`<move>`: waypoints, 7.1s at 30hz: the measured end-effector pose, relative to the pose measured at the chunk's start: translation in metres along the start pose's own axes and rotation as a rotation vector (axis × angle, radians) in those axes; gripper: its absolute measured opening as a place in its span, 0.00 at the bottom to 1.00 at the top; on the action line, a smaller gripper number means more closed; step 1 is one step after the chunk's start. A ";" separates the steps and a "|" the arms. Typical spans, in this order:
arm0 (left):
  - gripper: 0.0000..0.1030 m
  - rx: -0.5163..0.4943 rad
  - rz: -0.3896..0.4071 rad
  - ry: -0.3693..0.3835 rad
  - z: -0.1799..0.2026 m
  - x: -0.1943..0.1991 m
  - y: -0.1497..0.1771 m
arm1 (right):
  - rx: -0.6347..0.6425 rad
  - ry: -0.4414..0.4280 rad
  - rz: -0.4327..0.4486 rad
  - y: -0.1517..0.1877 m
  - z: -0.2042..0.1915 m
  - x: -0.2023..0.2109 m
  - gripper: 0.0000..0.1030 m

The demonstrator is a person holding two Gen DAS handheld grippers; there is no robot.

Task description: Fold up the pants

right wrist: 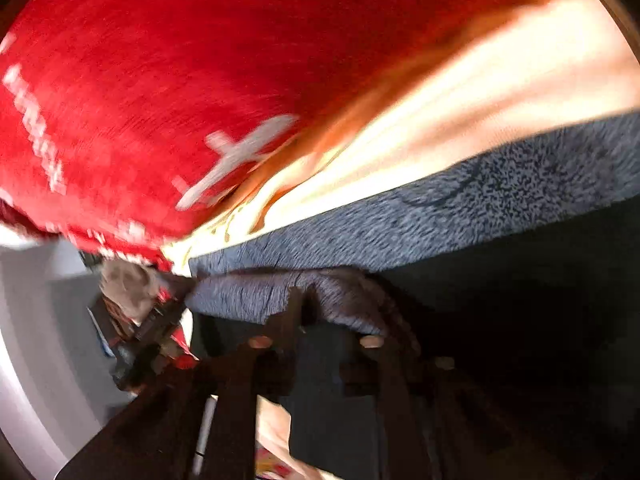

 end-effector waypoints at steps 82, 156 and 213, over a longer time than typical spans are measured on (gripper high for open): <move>0.27 -0.601 -0.238 0.389 0.457 0.002 0.178 | -0.174 0.068 0.442 0.023 0.232 0.353 0.13; 0.79 -0.336 -0.214 -0.208 0.121 -0.004 0.144 | -0.044 0.183 0.136 0.135 0.172 0.203 0.36; 0.92 -0.545 -0.191 0.011 0.108 -0.037 0.148 | 0.111 0.527 0.116 0.152 0.114 0.087 0.25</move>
Point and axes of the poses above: each gripper's, at about its wrist camera, not at the fingertips, and x roughly against the way its jaws point, z to its right, y to its underside, the point moved 8 cm from there along -x, roughly the way its jaws point, and after that the axes turned 4 degrees about y, right-handed, at the moved point
